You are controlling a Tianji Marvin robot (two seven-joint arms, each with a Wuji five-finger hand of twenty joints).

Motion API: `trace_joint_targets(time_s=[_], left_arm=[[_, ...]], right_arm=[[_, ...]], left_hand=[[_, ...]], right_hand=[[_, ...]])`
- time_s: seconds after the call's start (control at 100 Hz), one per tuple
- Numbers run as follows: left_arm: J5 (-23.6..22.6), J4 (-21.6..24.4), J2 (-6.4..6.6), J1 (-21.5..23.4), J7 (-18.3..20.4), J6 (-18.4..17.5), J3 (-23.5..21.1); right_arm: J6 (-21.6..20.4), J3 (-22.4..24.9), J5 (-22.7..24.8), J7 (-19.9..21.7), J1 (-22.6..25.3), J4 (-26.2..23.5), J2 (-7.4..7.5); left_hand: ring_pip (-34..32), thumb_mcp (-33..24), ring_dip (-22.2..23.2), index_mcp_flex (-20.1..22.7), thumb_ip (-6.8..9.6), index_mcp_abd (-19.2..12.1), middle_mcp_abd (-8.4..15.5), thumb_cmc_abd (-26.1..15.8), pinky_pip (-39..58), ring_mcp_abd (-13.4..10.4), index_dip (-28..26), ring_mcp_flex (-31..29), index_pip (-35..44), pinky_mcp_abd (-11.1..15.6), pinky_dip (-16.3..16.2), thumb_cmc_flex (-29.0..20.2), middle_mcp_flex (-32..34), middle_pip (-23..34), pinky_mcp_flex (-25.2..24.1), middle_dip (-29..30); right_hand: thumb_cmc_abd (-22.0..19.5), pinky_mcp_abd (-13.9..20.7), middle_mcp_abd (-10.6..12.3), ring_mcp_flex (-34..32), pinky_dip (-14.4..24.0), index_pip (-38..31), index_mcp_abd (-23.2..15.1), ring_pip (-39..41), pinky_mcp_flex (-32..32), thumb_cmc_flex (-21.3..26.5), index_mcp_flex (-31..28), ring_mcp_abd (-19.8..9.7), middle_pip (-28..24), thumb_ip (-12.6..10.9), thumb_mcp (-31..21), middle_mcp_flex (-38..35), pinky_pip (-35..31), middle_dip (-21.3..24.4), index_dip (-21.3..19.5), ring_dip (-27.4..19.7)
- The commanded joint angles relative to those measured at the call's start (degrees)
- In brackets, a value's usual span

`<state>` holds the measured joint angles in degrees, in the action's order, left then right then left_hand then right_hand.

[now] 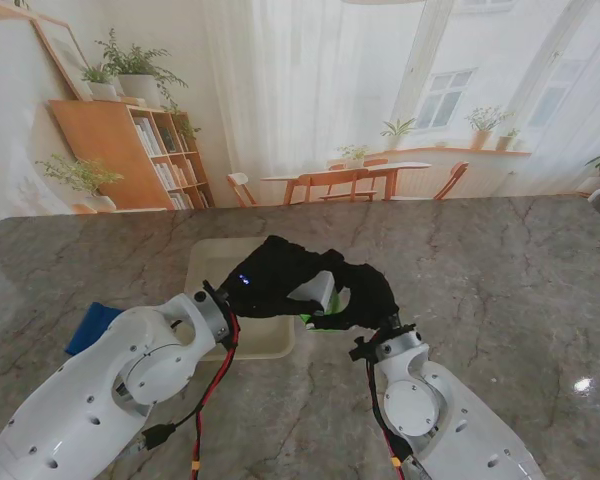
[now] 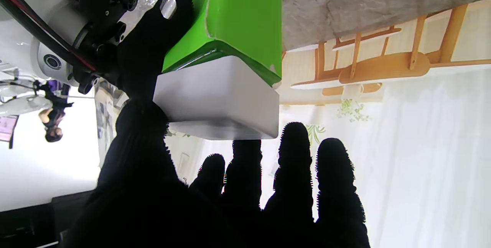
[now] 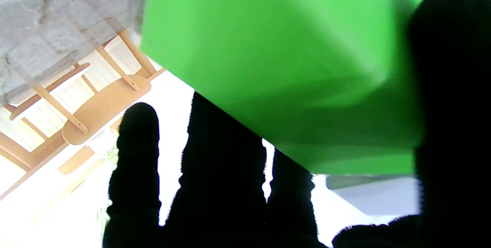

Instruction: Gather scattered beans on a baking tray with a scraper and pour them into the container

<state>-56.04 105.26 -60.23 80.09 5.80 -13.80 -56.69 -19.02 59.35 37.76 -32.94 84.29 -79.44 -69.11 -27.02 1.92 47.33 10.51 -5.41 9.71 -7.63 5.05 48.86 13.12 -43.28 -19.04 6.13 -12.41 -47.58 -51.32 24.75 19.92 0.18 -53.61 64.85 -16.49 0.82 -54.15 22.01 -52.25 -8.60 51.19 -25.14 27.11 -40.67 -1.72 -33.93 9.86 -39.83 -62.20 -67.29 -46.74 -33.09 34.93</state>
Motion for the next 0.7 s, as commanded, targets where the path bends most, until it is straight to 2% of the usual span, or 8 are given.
trace_joint_targets(time_s=[0.0, 0.21, 0.34, 0.42, 0.51, 0.56, 0.61, 0.69], left_arm=[[1.14, -0.31, -0.41, 0.08, -0.41, 1.37, 0.78], [-0.59, -0.44, -0.62, -0.29, -1.75, 4.28, 2.07], [-0.89, -0.22, -0.60, -0.13, -1.64, 4.76, 2.09], [0.26, 0.17, -0.57, 0.25, -0.72, 4.81, 1.71], [2.36, 0.70, -0.63, 0.83, 0.18, 5.21, 1.21], [3.03, 1.01, -0.67, 1.16, 0.29, 5.38, 0.91], [3.25, 1.46, -0.68, 1.53, 0.44, 5.56, 0.57], [3.08, 1.98, -0.72, 2.02, 0.14, 5.48, 0.01]], right_arm=[[-0.27, -0.04, 0.06, 0.26, -0.05, -0.28, -0.13], [-0.09, -0.20, 0.43, -0.17, 0.10, -0.44, -0.13], [0.19, -0.23, 0.68, -0.32, 0.16, -0.50, -0.10], [0.40, -0.18, 0.76, -0.28, 0.21, -0.58, -0.06], [0.62, -0.13, 0.73, -0.12, 0.22, -0.64, -0.03], [0.72, -0.12, 0.71, 0.00, 0.21, -0.65, -0.01], [0.78, -0.11, 0.67, 0.14, 0.20, -0.66, 0.01], [0.84, -0.12, 0.63, 0.32, 0.16, -0.67, 0.03]], left_hand=[[-1.49, -0.25, 1.21, -1.53, 3.50, 0.99, -1.15, -3.13, 1.43, 0.41, 1.02, 1.56, -0.79, -0.71, -2.08, -1.36, -0.16, 2.61, -0.95, -1.87], [-6.21, 0.05, 5.43, -0.17, 3.41, 1.55, -0.41, -4.22, 2.75, 0.52, 1.63, 0.44, 0.28, -0.64, -2.59, -0.35, 1.95, 8.87, -0.82, -7.94], [-5.36, 0.09, 5.15, 0.24, 3.56, 1.49, -1.06, -4.63, 2.49, 0.98, 1.97, 0.57, 0.18, -1.34, -2.54, 1.26, 1.76, 7.74, -1.05, -7.00], [0.62, -0.08, -0.08, -0.36, 3.81, 2.43, -3.94, -5.24, -0.29, 2.66, 4.59, 2.73, -1.31, -3.14, -2.02, 5.48, -0.61, -2.49, -2.86, 6.27], [6.73, -0.13, -4.73, -3.06, 4.14, 4.38, -7.33, -6.72, -3.39, 4.75, 8.61, 5.75, -3.39, -5.42, -2.38, 11.21, -4.58, -12.23, -5.13, 18.16], [9.69, -0.11, -7.23, -3.47, 4.22, 5.49, -9.38, -7.68, -4.88, 5.85, 11.14, 7.88, -4.49, -6.52, -2.81, 13.51, -7.88, -14.82, -6.16, 23.34], [12.46, -0.13, -10.24, -3.02, 4.28, 8.30, -11.15, -8.49, -7.55, 6.38, 16.13, 9.59, -5.78, -7.52, -2.69, 15.40, -11.17, -16.20, -6.47, 27.15], [17.16, -0.09, -16.62, -2.74, 4.33, 10.37, -13.56, -10.03, -15.94, 6.88, 23.88, 12.48, -6.71, -10.18, 0.69, 17.91, -16.21, -18.04, -6.91, 32.67]], right_hand=[[-10.42, 0.67, 6.49, -1.25, 0.80, -10.46, -13.83, 2.15, -0.06, 9.43, -5.20, -2.96, -7.23, -2.63, -21.79, -5.47, 0.62, -2.93, -4.26, 1.51], [-10.22, 0.57, 6.11, -1.28, 0.94, -10.57, -13.29, 2.39, -0.10, 9.58, -5.31, -2.62, -7.32, -2.62, -21.95, -5.50, 0.54, -2.90, -4.25, 1.59], [-10.18, 0.57, 6.10, -1.27, 1.01, -10.44, -13.46, 2.53, -0.11, 9.53, -5.17, -2.56, -7.33, -2.58, -22.04, -5.48, 0.46, -2.80, -4.17, 1.58], [-10.20, 0.58, 6.03, -1.23, 1.04, -10.60, -13.21, 2.58, -0.14, 9.54, -5.33, -2.57, -7.40, -2.56, -22.07, -5.46, 0.43, -2.79, -4.24, 1.54], [-10.16, 0.49, 6.04, -1.25, 1.06, -10.54, -13.29, 2.63, -0.09, 9.57, -5.30, -2.58, -7.44, -2.54, -22.07, -5.45, 0.42, -2.79, -4.21, 1.52], [-10.14, 0.51, 6.06, -1.20, 1.07, -10.56, -13.25, 2.63, -0.11, 9.57, -5.30, -2.53, -7.43, -2.53, -22.07, -5.44, 0.40, -2.76, -4.23, 1.50], [-10.13, 0.49, 6.01, -1.22, 1.08, -10.53, -13.23, 2.67, -0.11, 9.59, -5.24, -2.52, -7.43, -2.53, -22.08, -5.40, 0.39, -2.75, -4.22, 1.50], [-10.17, 0.51, 6.01, -1.21, 1.08, -10.50, -13.30, 2.68, -0.09, 9.52, -5.22, -2.55, -7.43, -2.50, -22.06, -5.38, 0.39, -2.73, -4.21, 1.47]])
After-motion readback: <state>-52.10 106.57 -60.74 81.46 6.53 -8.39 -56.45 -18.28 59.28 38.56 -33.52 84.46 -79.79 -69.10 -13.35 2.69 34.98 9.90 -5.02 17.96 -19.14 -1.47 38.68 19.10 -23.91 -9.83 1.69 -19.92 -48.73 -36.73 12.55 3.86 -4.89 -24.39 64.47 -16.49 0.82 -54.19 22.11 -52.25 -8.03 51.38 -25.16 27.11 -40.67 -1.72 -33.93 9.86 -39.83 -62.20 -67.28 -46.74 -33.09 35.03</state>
